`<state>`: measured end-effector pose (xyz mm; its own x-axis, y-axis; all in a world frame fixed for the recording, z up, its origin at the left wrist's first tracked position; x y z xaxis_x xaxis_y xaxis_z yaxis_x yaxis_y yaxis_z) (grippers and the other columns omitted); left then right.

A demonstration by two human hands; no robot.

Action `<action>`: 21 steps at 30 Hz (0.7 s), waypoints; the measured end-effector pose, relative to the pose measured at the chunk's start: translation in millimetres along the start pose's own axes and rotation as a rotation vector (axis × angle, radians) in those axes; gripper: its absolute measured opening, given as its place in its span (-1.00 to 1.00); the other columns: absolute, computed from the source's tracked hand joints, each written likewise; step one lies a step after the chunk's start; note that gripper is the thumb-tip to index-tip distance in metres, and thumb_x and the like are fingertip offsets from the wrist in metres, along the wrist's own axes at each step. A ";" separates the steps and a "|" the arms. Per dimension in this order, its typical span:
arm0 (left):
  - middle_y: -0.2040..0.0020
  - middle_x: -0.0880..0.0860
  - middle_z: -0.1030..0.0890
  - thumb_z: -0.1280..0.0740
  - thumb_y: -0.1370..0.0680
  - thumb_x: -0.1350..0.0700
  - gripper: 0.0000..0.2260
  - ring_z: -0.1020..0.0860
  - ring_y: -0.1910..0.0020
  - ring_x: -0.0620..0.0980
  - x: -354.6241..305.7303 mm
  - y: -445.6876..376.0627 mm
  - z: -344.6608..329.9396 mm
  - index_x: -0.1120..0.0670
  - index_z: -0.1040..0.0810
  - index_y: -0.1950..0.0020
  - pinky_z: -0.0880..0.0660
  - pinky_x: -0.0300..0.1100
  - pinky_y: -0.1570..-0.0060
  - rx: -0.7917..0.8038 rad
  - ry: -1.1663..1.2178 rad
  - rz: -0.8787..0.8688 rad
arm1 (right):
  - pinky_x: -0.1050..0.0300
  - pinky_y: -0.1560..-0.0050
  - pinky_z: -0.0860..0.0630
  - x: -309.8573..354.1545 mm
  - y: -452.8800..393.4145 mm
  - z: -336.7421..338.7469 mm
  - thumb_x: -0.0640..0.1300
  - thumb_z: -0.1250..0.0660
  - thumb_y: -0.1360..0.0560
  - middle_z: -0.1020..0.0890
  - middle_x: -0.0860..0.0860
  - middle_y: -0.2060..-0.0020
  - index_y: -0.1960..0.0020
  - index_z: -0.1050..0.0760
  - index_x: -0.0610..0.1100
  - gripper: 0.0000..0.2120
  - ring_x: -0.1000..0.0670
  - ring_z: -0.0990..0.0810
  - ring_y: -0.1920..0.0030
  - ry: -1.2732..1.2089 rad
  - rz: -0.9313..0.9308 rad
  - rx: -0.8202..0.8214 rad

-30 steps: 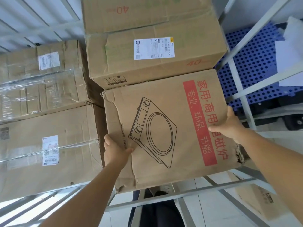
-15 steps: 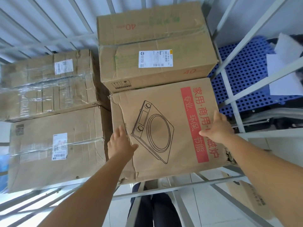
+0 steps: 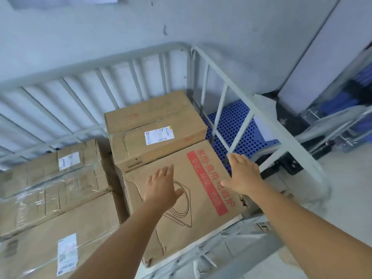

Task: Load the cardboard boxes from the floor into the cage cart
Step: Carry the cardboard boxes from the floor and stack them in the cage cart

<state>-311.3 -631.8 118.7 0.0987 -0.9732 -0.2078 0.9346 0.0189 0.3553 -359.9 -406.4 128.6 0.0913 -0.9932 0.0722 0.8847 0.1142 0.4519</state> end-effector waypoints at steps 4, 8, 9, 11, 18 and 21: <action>-0.55 0.02 -0.16 -0.29 -0.54 -0.18 -0.24 -0.13 -0.52 0.04 -40.5 20.5 38.8 0.05 0.03 -0.58 -0.08 -0.03 -0.47 -0.045 0.002 -0.173 | -0.16 -0.50 -0.08 -14.0 55.8 31.1 0.21 -0.32 -0.52 -0.01 0.00 -0.58 -0.60 0.12 -0.07 -0.11 -0.09 0.02 -0.57 -0.076 -0.125 -0.122; -0.56 0.02 -0.14 -0.29 -0.55 -0.16 -0.26 -0.11 -0.53 0.04 -74.9 43.9 62.7 0.04 0.01 -0.58 -0.04 0.00 -0.48 -0.077 -0.008 -0.319 | -0.15 -0.49 -0.07 -26.7 113.4 49.8 0.20 -0.33 -0.51 -0.02 0.00 -0.58 -0.59 0.10 -0.07 -0.12 -0.09 0.02 -0.57 -0.114 -0.242 -0.218; -0.56 0.02 -0.13 -0.28 -0.55 -0.16 -0.26 -0.10 -0.54 0.04 -85.3 52.9 68.4 0.04 0.01 -0.59 -0.04 0.00 -0.48 -0.080 -0.017 -0.370 | -0.13 -0.48 -0.10 -31.3 133.4 53.6 0.19 -0.35 -0.50 -0.06 0.00 -0.57 -0.59 0.07 -0.07 -0.13 -0.09 -0.02 -0.56 -0.126 -0.283 -0.257; -0.56 0.03 -0.13 -0.27 -0.56 -0.15 -0.27 -0.09 -0.54 0.06 -106.2 71.6 77.8 0.04 0.03 -0.59 -0.04 -0.01 -0.48 -0.090 -0.048 -0.474 | -0.09 -0.46 -0.14 -40.1 171.7 57.4 0.17 -0.36 -0.49 -0.12 0.00 -0.55 -0.58 0.02 -0.07 -0.15 -0.09 -0.09 -0.53 -0.149 -0.358 -0.322; -0.57 0.00 -0.12 -0.25 -0.55 -0.21 -0.25 -0.15 -0.52 0.04 -181.2 141.2 79.2 0.01 0.05 -0.59 -0.15 0.03 -0.47 -0.084 -0.088 -0.798 | -0.12 -0.48 -0.07 -75.7 301.8 22.6 0.09 -0.31 -0.49 -0.05 0.01 -0.57 -0.59 0.05 -0.07 -0.18 -0.08 -0.01 -0.56 -0.307 -0.649 -0.380; -0.57 0.02 -0.11 -0.24 -0.55 -0.20 -0.26 -0.15 -0.52 0.05 -214.9 177.4 67.9 0.03 0.04 -0.59 -0.15 0.04 -0.48 -0.049 -0.136 -0.923 | -0.13 -0.51 -0.01 -85.8 353.7 -2.2 0.05 -0.28 -0.51 0.02 0.02 -0.59 -0.60 0.12 -0.06 -0.17 -0.08 0.07 -0.57 -0.360 -0.761 -0.375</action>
<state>-189.9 -434.9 288.3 -0.7282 -0.6258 -0.2794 0.6364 -0.7688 0.0634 -53.8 -280.8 280.3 -0.6681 -0.7234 0.1745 0.7439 -0.6440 0.1783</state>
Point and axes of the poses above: each hand's wrist, its own y-axis away from the middle knuckle, its own z-axis out of the back of the hand, x = y × z, the point moved 5 cm from there along -y, towards the middle knuckle
